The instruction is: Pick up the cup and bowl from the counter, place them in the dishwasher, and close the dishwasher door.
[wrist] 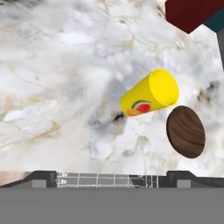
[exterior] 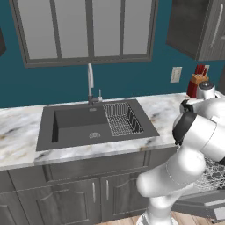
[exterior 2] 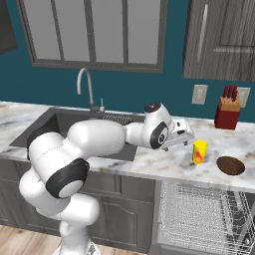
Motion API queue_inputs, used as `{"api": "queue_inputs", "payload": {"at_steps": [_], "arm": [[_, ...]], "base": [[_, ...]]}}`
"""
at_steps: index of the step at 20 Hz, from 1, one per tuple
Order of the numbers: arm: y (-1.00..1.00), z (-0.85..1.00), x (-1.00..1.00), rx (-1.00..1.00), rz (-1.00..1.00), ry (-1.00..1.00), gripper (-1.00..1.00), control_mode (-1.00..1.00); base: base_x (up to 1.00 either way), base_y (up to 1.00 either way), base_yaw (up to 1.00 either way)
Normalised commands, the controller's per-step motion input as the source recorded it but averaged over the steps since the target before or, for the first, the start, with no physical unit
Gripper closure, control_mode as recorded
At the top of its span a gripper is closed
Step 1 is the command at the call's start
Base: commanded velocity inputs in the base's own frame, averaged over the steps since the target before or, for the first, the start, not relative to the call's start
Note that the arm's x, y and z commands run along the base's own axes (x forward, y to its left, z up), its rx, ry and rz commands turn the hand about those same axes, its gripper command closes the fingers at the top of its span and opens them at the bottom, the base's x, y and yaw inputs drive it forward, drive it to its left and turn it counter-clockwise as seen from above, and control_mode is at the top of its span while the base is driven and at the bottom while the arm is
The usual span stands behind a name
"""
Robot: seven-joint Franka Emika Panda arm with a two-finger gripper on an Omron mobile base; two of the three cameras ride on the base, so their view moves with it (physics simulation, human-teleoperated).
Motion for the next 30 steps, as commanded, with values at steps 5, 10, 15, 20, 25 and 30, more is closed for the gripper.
{"api": "queue_inputs", "payload": {"at_steps": [5,10,15,20,25,30], "arm": [[-0.18,-0.08,0.00,0.00,0.00,0.00,-1.00,-1.00],[-0.19,-0.01,0.05,0.00,0.00,0.00,-1.00,-1.00],[-0.15,0.00,0.22,0.00,0.00,0.00,-1.00,-1.00],[-0.11,-0.01,0.30,0.00,0.00,0.00,-1.00,-1.00],[-0.12,-0.11,0.19,0.00,0.00,0.00,-1.00,-1.00],[-0.16,-0.11,0.22,0.00,0.00,0.00,-1.00,-1.00]], "base": [[0.00,0.00,0.00],[0.00,0.00,0.00],[0.00,0.00,0.00],[0.00,0.00,0.00],[0.00,0.00,0.00],[0.00,0.00,0.00]]}}
